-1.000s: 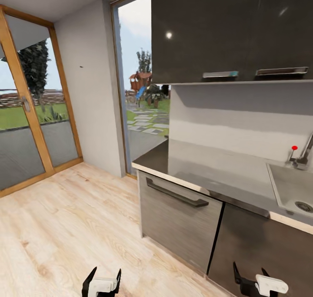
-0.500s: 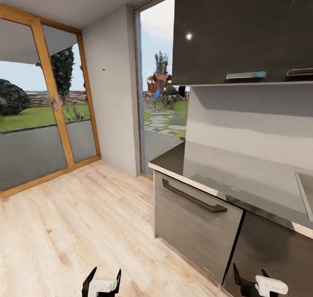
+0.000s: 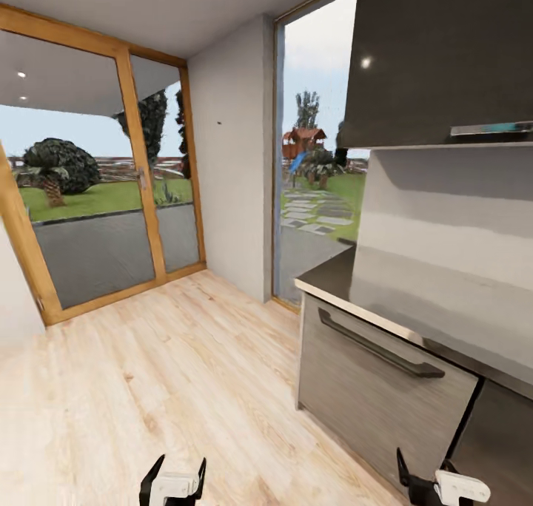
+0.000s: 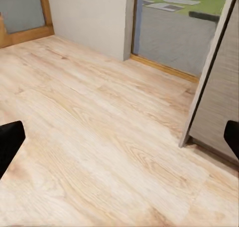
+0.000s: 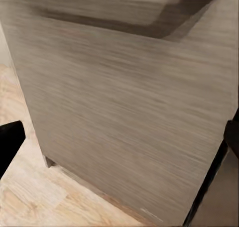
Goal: Put the three can of soda from the living room inside the tash can in the kitchen.
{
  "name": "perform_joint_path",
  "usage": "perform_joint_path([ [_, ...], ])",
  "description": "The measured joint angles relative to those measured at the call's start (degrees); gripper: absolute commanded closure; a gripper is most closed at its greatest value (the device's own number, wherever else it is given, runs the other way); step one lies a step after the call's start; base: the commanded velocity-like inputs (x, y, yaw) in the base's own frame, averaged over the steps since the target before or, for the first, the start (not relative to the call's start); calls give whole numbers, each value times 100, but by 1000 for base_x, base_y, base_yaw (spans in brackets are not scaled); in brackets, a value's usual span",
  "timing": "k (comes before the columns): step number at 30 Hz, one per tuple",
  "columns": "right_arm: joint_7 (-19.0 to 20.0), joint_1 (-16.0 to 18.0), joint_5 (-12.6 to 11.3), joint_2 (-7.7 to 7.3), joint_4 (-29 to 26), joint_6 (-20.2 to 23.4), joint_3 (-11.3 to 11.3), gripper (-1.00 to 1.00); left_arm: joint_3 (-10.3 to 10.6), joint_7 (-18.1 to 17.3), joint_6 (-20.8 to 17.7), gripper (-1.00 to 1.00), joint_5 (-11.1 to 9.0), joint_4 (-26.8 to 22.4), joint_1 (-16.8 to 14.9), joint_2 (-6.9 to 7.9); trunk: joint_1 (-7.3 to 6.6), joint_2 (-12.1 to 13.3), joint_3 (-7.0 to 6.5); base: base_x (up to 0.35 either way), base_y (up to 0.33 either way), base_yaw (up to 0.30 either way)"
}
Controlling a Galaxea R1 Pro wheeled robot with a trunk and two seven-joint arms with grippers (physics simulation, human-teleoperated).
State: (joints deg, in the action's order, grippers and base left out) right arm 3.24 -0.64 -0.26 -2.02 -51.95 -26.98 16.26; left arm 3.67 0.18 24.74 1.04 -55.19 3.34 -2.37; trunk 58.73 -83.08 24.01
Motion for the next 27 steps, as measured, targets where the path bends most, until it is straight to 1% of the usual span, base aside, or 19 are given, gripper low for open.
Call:
perform_joint_path([
  [13,-1,2,1,0,17,0,0,-100,0,0,4,-100,-14,0,0,0,0,0,-45,-19,278,254],
  [27,-2,2,5,6,25,0,0,-100,2,0,4,-100,32,0,0,0,0,0,-93,-114,277,254],
])
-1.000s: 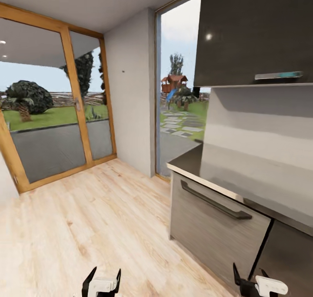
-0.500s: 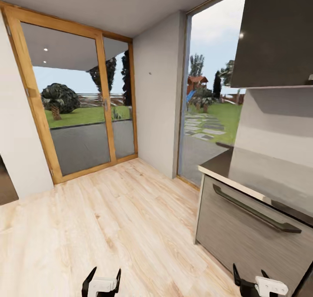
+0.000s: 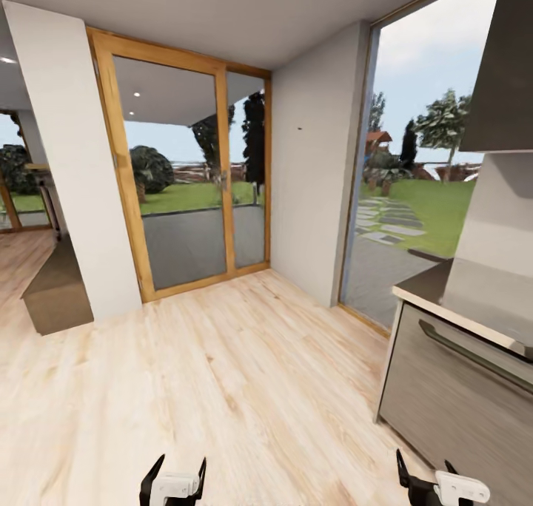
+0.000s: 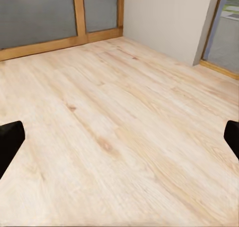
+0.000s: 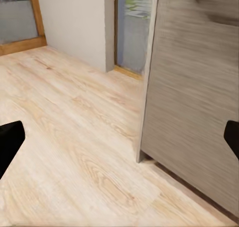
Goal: Put the three can of soda from the living room inside the tash can in the kitchen.
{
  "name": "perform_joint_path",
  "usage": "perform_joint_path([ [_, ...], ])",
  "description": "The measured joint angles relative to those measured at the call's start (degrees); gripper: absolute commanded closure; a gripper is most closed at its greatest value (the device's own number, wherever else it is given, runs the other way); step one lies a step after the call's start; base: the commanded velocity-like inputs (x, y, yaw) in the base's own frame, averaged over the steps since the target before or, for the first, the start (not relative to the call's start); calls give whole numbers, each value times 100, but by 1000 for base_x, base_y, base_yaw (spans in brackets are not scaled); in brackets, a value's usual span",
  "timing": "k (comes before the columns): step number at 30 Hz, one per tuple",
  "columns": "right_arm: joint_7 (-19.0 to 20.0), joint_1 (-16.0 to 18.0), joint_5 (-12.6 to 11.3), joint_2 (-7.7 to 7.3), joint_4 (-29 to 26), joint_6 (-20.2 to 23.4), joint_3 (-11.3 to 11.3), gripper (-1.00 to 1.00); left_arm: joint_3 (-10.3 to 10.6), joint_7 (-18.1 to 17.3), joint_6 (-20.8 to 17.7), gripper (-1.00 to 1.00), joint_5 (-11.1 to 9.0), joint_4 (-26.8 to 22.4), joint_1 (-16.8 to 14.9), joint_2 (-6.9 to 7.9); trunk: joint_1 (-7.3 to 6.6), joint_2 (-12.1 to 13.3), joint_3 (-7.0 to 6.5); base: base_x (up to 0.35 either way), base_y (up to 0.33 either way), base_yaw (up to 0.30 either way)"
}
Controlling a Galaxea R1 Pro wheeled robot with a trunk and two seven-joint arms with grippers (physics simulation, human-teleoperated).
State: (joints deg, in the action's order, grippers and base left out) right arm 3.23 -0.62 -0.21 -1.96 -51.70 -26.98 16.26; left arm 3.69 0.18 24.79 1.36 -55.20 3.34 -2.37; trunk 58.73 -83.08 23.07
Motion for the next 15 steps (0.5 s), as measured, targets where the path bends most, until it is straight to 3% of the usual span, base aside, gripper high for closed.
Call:
perform_joint_path([
  [15,-2,0,3,3,38,0,0,-100,0,0,-1,-100,5,0,0,0,0,0,-52,-191,237,254],
])
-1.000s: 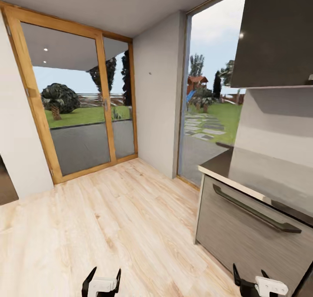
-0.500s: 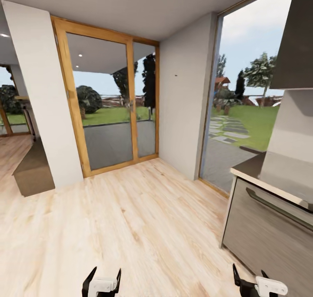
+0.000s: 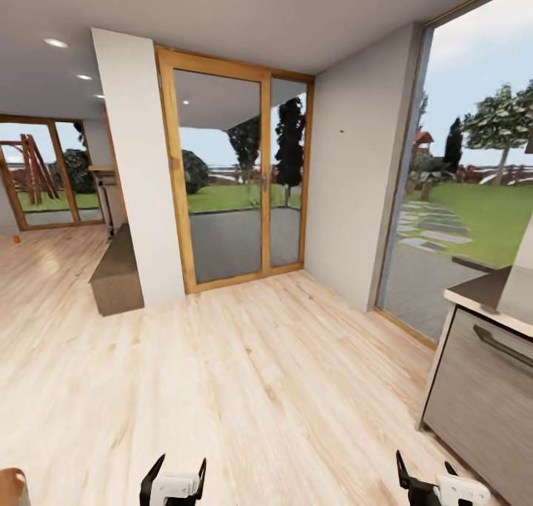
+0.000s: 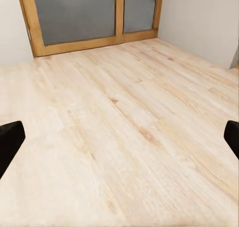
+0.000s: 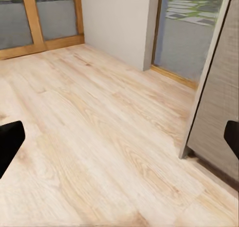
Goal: Put the three can of soda from the living room inside the tash can in the kitchen.
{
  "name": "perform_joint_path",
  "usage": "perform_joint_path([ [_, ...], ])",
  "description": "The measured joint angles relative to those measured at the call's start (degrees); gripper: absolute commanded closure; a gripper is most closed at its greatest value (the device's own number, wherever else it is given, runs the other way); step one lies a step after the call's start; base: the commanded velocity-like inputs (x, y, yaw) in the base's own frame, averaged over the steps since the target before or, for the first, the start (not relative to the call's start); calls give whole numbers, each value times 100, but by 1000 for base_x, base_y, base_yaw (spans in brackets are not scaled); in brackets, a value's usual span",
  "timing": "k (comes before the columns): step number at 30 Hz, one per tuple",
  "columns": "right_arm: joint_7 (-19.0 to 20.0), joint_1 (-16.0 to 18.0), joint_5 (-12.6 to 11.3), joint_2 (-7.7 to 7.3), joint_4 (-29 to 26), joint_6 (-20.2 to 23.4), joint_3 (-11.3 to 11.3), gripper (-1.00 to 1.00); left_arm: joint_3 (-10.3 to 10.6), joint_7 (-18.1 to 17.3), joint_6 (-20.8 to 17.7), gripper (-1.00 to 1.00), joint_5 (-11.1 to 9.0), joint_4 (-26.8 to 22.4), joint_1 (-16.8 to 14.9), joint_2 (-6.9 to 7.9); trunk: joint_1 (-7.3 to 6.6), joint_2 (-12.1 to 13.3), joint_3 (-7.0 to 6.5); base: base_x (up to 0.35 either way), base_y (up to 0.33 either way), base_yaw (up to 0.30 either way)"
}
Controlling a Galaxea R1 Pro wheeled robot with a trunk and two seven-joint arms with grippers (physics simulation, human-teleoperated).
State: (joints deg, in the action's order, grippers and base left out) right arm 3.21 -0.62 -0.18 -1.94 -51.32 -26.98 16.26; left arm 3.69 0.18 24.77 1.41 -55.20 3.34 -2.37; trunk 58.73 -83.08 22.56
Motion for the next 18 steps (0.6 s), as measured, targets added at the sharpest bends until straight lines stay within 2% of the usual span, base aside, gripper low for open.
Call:
perform_joint_path([
  [18,4,0,2,0,16,0,-3,-100,0,0,-1,-100,0,0,0,0,0,0,-62,-202,158,254],
])
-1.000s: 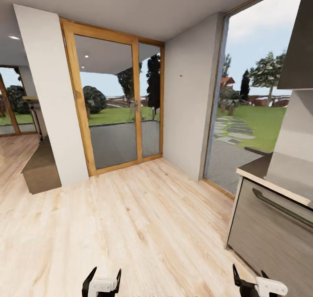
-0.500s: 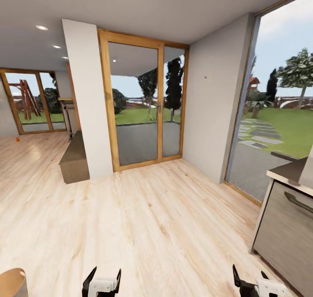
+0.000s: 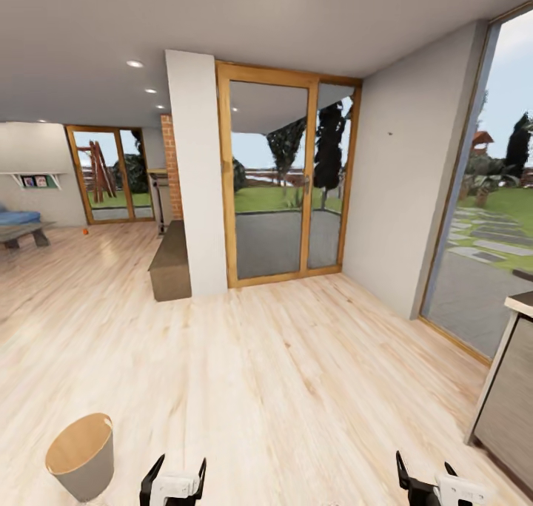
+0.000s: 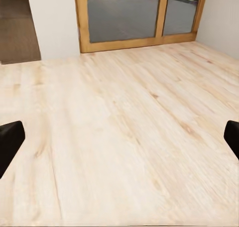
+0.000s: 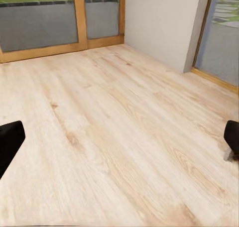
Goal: Put the three can of soda from the living room inside the tash can in the kitchen.
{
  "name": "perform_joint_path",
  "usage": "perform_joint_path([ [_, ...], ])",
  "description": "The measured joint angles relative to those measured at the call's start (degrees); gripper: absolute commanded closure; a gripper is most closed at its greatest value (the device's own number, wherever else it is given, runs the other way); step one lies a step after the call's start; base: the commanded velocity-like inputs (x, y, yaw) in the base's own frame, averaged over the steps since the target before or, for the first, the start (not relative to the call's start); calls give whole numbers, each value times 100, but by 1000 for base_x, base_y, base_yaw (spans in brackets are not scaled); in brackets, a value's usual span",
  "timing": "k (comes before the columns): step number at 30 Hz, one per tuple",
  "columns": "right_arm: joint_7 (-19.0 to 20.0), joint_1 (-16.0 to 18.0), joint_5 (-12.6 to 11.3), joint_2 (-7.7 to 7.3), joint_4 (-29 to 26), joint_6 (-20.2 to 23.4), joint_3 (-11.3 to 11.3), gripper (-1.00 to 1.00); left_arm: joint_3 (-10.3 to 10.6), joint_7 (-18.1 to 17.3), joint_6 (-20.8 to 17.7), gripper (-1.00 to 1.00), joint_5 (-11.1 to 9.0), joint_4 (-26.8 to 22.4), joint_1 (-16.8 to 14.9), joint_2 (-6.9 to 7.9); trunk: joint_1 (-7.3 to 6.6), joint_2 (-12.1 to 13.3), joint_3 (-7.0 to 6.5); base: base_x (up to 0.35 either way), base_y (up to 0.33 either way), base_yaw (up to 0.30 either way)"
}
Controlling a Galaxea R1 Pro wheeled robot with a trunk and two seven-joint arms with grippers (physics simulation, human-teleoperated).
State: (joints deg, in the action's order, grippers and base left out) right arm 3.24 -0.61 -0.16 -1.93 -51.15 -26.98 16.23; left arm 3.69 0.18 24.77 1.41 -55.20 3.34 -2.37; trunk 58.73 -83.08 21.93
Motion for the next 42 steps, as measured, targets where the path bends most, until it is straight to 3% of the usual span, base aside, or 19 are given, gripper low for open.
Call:
perform_joint_path([
  [42,-6,9,23,0,185,0,-15,-100,-2,0,-7,-100,0,0,0,0,0,0,-145,-16,-70,253],
])
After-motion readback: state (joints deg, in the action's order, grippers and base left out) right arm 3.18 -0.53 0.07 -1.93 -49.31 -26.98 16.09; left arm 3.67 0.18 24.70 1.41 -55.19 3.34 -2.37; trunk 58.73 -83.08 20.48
